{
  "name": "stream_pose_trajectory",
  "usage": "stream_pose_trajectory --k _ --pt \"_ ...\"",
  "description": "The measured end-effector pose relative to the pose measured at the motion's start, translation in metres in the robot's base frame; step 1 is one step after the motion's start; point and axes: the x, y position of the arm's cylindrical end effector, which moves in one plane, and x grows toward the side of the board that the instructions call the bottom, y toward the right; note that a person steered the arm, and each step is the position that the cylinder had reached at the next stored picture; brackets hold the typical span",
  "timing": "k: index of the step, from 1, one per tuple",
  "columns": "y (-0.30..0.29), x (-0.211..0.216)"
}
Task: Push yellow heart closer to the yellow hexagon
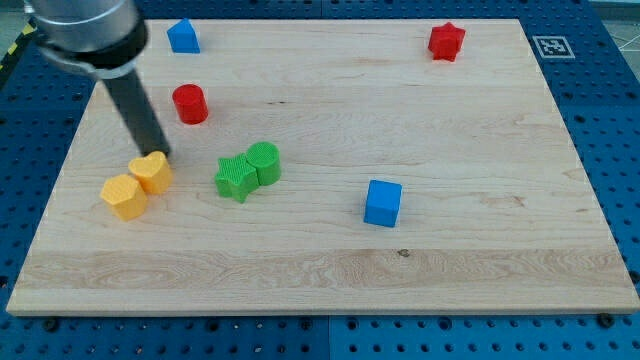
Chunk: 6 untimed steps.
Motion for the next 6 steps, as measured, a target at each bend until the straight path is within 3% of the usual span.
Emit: stream_pose_trajectory --k 2,4,6 --pt "0.036 0.007" --pt "0.002 0.017" --pt "0.004 0.013"
